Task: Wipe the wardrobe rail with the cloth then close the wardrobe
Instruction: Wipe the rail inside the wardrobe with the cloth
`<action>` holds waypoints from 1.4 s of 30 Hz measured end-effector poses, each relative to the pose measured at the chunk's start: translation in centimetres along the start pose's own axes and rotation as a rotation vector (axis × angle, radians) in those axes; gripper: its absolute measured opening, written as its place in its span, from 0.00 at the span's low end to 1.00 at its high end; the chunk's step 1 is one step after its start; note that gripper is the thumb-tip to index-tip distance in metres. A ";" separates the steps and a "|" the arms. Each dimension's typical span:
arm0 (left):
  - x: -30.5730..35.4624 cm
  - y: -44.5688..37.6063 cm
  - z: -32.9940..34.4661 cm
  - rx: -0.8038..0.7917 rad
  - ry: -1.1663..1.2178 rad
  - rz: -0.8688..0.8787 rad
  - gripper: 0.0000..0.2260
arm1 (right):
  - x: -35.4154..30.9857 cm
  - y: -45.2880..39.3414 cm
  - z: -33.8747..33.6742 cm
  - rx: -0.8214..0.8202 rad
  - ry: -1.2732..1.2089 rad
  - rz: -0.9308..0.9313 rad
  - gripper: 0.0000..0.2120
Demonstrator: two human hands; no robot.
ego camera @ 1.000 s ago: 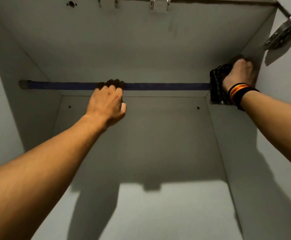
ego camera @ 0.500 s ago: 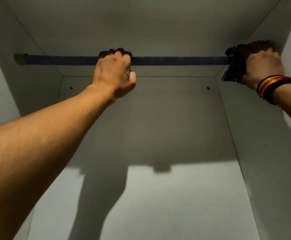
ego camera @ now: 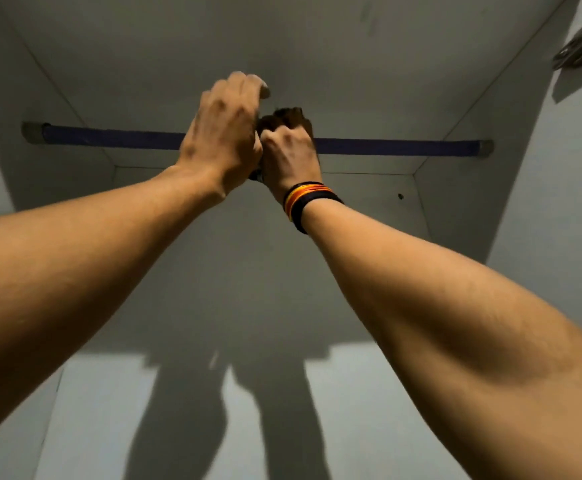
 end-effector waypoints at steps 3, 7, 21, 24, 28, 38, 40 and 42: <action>1.0 0.0 0.9 -0.114 0.011 -0.088 0.13 | 2.2 0.6 -1.2 0.047 -0.189 0.064 0.17; 2.6 0.0 2.0 -0.304 -0.113 -0.086 0.15 | 6.2 2.8 -2.1 0.022 -0.130 0.036 0.26; -0.3 -1.5 2.3 -0.479 -0.260 0.029 0.13 | 10.7 3.2 -1.6 -0.101 0.077 0.130 0.28; -5.3 -0.8 -0.3 -0.494 -0.284 -0.038 0.17 | 10.5 3.0 -1.6 -0.087 0.058 0.145 0.26; -13.4 0.7 -4.8 -0.509 -0.285 -0.205 0.13 | 10.1 3.3 -1.5 -0.060 0.074 0.151 0.24; -19.2 1.1 -7.5 -0.480 -0.392 -0.261 0.23 | 9.4 3.3 -1.9 -0.128 0.078 0.167 0.19; -19.0 1.1 -7.5 -0.495 -0.426 -0.286 0.23 | 10.1 3.1 -2.5 -0.151 0.067 0.138 0.17; -18.8 1.1 -7.8 -0.501 -0.446 -0.280 0.20 | 9.8 2.8 -2.5 -0.177 0.046 0.131 0.17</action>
Point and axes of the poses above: each hand's wrist, its own y-axis away from the middle knuckle, its own z-axis out of the palm, x = y × z, the point moved 1 cm from there along -y, towards the middle knuckle, and after that the axes turned 12 degrees about x, right-handed, at the moved point
